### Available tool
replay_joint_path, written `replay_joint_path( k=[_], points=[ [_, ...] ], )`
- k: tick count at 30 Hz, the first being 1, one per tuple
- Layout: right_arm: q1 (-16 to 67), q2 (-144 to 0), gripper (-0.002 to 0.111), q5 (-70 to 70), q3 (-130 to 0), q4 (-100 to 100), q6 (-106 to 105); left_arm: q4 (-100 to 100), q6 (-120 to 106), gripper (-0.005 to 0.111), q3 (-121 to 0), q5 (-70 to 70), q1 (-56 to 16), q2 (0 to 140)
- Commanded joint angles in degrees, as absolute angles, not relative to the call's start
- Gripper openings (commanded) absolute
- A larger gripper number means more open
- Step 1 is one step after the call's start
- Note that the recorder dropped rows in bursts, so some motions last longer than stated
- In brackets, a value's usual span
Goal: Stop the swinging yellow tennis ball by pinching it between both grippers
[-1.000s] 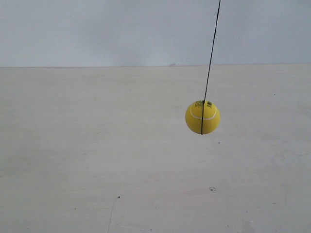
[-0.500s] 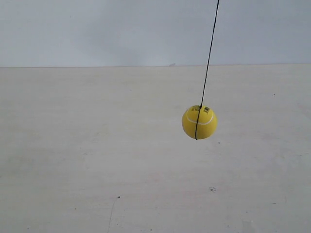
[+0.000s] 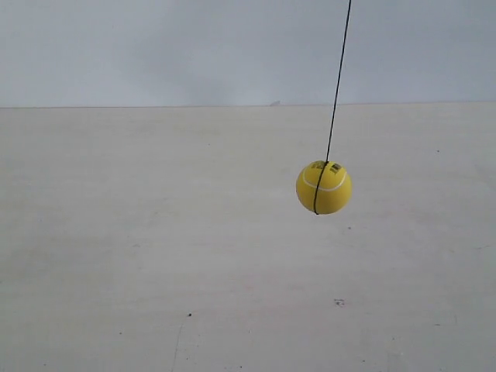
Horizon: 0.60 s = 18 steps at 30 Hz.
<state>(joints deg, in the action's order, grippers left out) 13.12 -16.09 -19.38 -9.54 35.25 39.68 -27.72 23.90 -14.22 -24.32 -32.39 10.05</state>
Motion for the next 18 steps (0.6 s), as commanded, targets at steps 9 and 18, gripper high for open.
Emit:
replay_joint_path(
  k=[9,18],
  points=[
    [13.2,-15.7,0.0,-18.6,-9.2,35.1,40.0,-10.9,26.2,0.005,-14.0,-14.8,-14.8,8.1],
    [13.2,-15.7,0.0,-18.6,-9.2,35.1,40.0,4.1,14.2,0.005,-14.0,0.6,2.4,0.0]
  ],
)
